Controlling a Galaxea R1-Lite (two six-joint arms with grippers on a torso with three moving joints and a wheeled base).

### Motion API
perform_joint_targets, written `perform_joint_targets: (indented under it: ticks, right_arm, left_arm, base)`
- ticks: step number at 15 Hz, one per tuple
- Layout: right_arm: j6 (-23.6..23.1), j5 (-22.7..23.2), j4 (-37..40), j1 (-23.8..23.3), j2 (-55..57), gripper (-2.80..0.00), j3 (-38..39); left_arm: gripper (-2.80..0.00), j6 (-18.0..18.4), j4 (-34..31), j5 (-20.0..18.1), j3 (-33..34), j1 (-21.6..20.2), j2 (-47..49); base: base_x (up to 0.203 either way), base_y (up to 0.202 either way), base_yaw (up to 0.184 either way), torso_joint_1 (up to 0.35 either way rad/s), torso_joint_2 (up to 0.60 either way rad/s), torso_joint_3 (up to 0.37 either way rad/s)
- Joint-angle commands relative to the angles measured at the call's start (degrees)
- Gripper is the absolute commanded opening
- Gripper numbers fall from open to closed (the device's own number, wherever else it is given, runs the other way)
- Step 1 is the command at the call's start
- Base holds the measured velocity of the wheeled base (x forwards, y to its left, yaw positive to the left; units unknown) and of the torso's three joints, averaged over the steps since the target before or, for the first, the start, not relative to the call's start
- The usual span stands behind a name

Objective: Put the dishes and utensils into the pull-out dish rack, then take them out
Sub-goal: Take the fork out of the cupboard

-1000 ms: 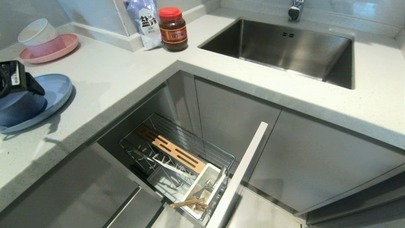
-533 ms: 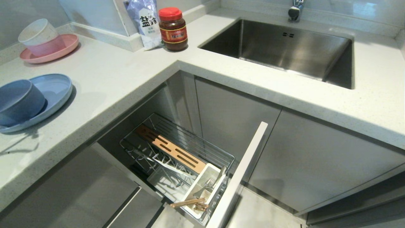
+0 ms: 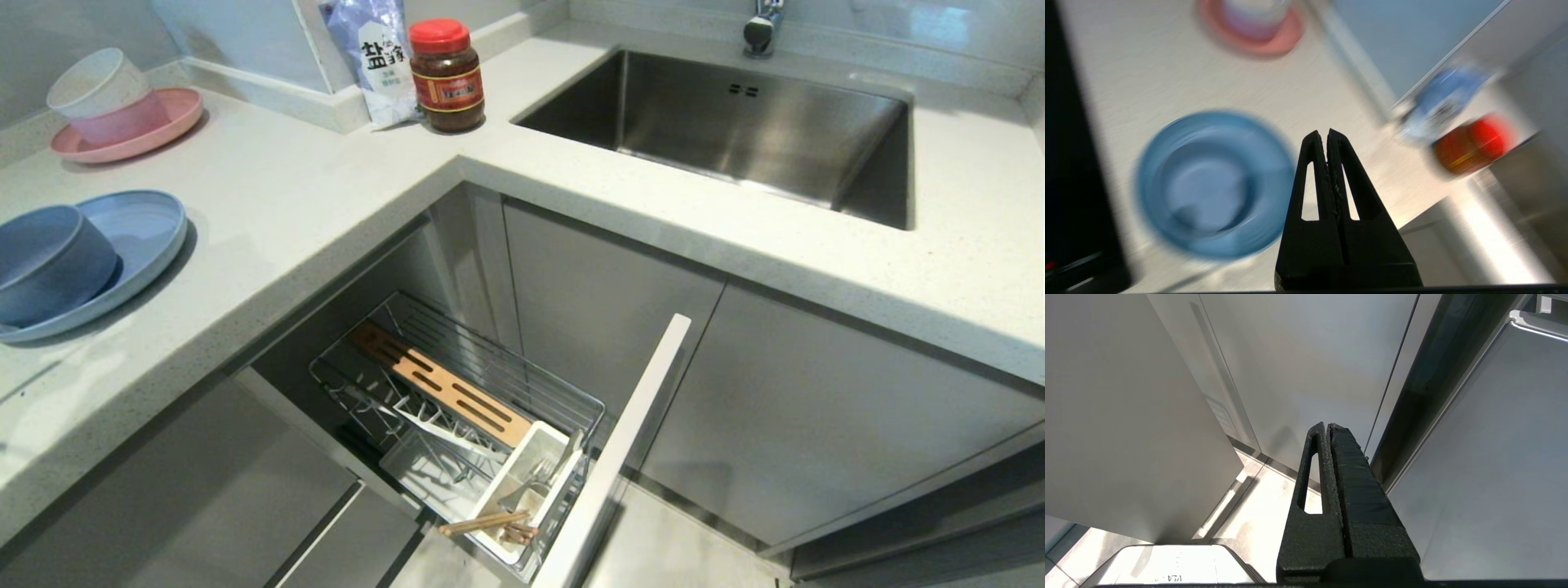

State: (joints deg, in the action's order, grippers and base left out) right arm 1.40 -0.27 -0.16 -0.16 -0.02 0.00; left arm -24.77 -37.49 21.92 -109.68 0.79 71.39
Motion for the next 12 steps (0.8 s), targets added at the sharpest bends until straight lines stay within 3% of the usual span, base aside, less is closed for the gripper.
perform_joint_targets:
  ticks: [1,3,6,10,12]
  right_arm:
    - [0.0,0.0,0.0,0.0,-0.2,-2.80,0.1]
    - [0.0,0.0,0.0,0.0,-0.2,-2.80,0.1]
    - [0.0,0.0,0.0,0.0,-0.2,-2.80,0.1]
    - [0.0,0.0,0.0,0.0,-0.2,-2.80,0.1]
    - [0.0,0.0,0.0,0.0,-0.2,-2.80,0.1]
  left_arm:
    - [-2.80,-5.8,6.6,0.4,-0.1,3.5,0.6]
    - [-2.80,-11.4,9.3,0.6,-0.1,7.4,2.7]
    - [-2.80,-16.1,8.9,0.6,0.0,15.7,5.5]
    - [-2.80,-21.0,2.2,1.1,0.1,27.5,11.3]
    - [-2.80,-23.9,-1.3,3.6,0.2,33.6,14.3]
  base:
    - [0.000,0.000,0.000,0.000,0.00,0.000]
    - [0.000,0.000,0.000,0.000,0.00,0.000]
    - [0.000,0.000,0.000,0.000,0.00,0.000]
    - [0.000,0.000,0.000,0.000,0.00,0.000]
    - [0.000,0.000,0.000,0.000,0.00,0.000]
